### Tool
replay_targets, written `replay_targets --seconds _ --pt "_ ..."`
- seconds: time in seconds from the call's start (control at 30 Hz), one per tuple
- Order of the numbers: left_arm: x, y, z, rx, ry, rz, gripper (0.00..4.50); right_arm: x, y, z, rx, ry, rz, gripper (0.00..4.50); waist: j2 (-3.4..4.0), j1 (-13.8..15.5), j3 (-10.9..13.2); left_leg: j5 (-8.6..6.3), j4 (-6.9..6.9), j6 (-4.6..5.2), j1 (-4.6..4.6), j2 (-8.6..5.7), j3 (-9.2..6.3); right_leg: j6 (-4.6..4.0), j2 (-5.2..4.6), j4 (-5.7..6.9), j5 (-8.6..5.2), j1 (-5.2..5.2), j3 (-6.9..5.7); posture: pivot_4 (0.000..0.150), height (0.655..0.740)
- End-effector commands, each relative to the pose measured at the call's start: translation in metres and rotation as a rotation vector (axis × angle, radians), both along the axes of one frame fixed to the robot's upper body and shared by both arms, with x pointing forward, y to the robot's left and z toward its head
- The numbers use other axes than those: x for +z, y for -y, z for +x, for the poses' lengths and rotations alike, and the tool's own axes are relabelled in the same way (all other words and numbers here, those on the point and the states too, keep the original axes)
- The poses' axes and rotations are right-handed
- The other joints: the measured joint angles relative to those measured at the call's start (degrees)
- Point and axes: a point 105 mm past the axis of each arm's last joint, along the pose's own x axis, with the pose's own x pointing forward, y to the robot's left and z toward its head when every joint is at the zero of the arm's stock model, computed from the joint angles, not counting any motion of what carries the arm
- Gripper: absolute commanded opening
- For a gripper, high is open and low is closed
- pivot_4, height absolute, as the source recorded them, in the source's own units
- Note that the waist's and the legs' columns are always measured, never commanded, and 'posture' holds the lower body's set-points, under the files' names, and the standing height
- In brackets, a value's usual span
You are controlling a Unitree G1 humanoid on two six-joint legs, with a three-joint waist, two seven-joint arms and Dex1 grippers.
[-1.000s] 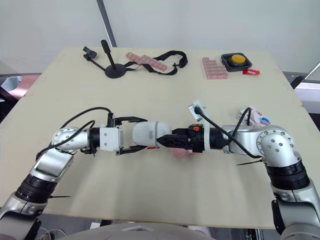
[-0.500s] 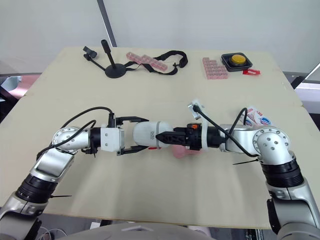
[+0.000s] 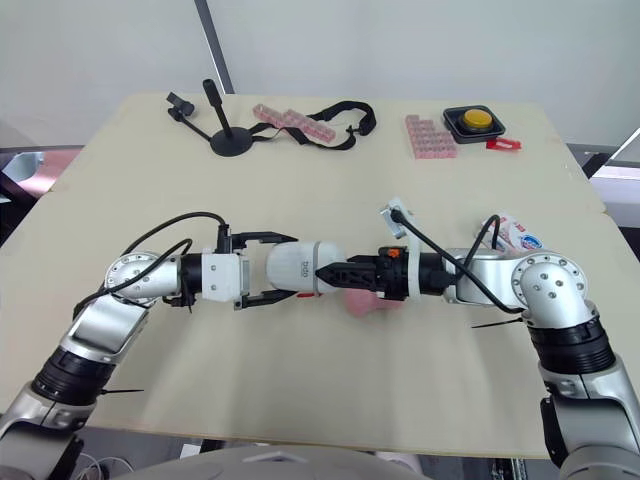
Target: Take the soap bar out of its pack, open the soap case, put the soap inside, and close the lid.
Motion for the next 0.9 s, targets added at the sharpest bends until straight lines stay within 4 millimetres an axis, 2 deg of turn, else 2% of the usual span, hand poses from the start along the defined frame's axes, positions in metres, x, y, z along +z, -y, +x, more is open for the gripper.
replay_targets --seconds 0.03,0.23,0.7,0.9 --pt "0.0115 0.004 -0.0036 -0.019 0.045 -0.017 3.5 0.0082 -0.0027 -0.002 0.018 -0.002 0.046 3.95 0.0 0.0 0.0 0.0 0.0 0.0 0.0 0.0 0.0 0.0 0.0 0.0 0.0 0.0 0.0 0.15 0.74" --pt "0.0119 0.0055 -0.0056 -0.021 0.043 -0.021 3.5 0.0065 -0.0026 -0.0022 0.021 -0.015 0.046 2.03 0.0 0.0 0.0 0.0 0.0 0.0 0.0 0.0 0.0 0.0 -0.01 0.0 0.0 -0.01 0.0 0.15 0.74" --pt "0.0127 0.005 -0.005 -0.011 0.038 -0.025 3.5 0.0124 -0.0068 -0.005 0.065 -0.021 0.093 1.98 0.0 0.1 0.0 0.0 0.01 0.0 -0.02 0.0 0.0 0.0 0.0 0.01 0.0 -0.01 0.0 0.15 0.74" --pt "0.0125 -0.0025 -0.0003 0.014 0.034 -0.026 3.5 0.0156 -0.0034 -0.0073 0.085 -0.025 0.126 1.98 0.0 0.1 0.0 0.0 0.01 0.0 -0.02 0.0 0.0 0.0 0.0 0.01 0.0 -0.01 0.0 0.15 0.74"
